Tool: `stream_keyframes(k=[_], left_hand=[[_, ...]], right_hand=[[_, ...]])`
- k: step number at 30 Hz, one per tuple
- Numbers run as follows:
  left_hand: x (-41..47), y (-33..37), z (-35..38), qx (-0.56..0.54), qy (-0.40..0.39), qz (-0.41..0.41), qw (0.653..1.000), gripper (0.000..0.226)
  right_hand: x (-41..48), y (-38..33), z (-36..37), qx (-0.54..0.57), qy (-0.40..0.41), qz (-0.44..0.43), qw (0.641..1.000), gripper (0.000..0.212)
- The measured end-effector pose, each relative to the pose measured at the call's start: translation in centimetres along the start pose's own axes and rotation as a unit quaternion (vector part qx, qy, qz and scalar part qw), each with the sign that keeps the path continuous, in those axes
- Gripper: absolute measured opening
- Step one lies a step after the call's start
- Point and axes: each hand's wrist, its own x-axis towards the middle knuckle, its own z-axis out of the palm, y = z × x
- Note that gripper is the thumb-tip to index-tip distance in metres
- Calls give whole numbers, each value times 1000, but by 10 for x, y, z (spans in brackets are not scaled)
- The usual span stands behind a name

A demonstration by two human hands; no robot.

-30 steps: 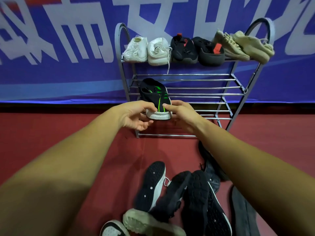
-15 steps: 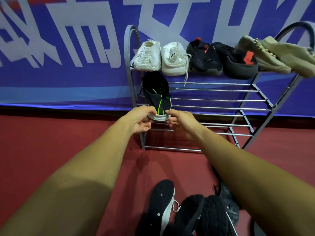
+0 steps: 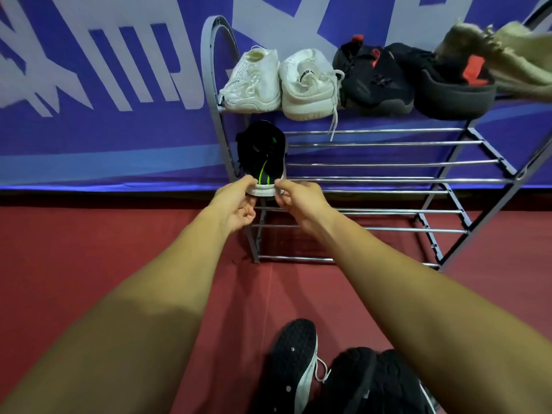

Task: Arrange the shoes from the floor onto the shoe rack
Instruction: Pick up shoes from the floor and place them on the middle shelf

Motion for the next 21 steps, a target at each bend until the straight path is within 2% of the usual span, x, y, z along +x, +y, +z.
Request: stream_keyframes(k=[4,5,7,13,15,19,21], left_hand=[[3,1,-4,-25,15,1,1000,12],[3,0,-4,-22,15,-1,1000,10],[3,-1,-4,-11,16,-7,1000,11],[-11,-11,-7,14,30,9,999,19],[-18,-19,-9,38,29,14,999,20],[-33,-42,-5,140,-1,12,990,13],[-41,-57,-1,194,-21,8,981,12]], right_hand=[[-1,4,4,-26,-36,-13,999,1],[-3,3,3,-36,-39,-9,999,5],[-5,3,0,-39,-34,14,999,12],[-23,3,-19,-86,-19,39,995,5],[-31,7,-31,-108,-16,45,993,1],[-48,28,-56,-134,-1,74,988,8],[-61,43,-67,-159,11,91,983,3]])
